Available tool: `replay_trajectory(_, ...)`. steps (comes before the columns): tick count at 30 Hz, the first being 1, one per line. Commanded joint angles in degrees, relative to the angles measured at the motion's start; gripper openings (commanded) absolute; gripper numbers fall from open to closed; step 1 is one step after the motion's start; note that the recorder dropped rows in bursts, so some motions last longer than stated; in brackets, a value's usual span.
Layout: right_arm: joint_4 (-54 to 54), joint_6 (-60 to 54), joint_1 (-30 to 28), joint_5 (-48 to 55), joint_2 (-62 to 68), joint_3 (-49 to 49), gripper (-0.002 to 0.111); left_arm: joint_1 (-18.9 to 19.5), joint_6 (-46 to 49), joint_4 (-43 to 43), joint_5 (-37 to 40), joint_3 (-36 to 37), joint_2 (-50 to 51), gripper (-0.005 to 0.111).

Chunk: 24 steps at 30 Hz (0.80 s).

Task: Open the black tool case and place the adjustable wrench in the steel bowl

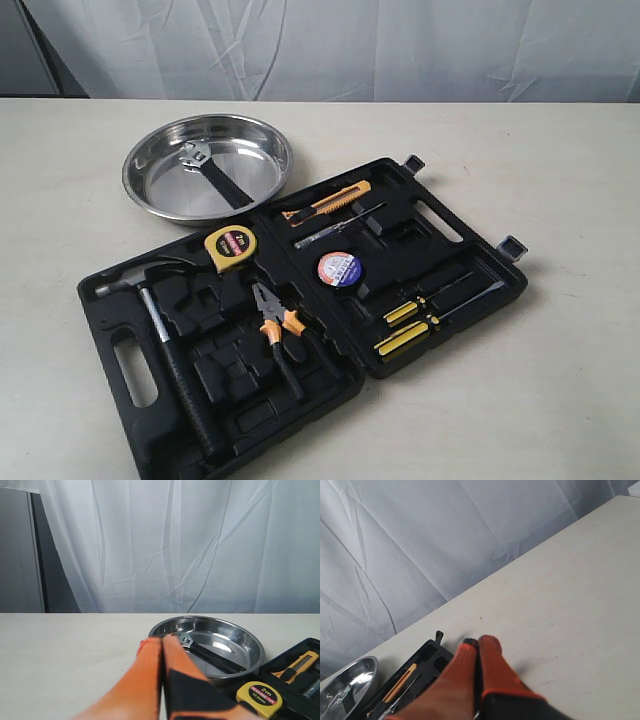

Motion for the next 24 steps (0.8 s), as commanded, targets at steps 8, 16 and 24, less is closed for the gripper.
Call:
replay_trajectory(8,-0.05,-0.09,-0.37,0.10,-0.47,0.14,-0.001,-0.64,-0.05,0.46,-0.05,0.23,-0.30,0.000)
replay_trajectory(16,-0.05,-0.09,-0.37,0.11,-0.47,0.14,-0.001,-0.64,-0.05,0.47,0.06,0.23,-0.30,0.000)
replay_trajectory(24,4.67,-0.92,-0.37,3.76,-0.47,0.14,-0.001,-0.64,-0.05,0.47,0.06,0.23,-0.30,0.000)
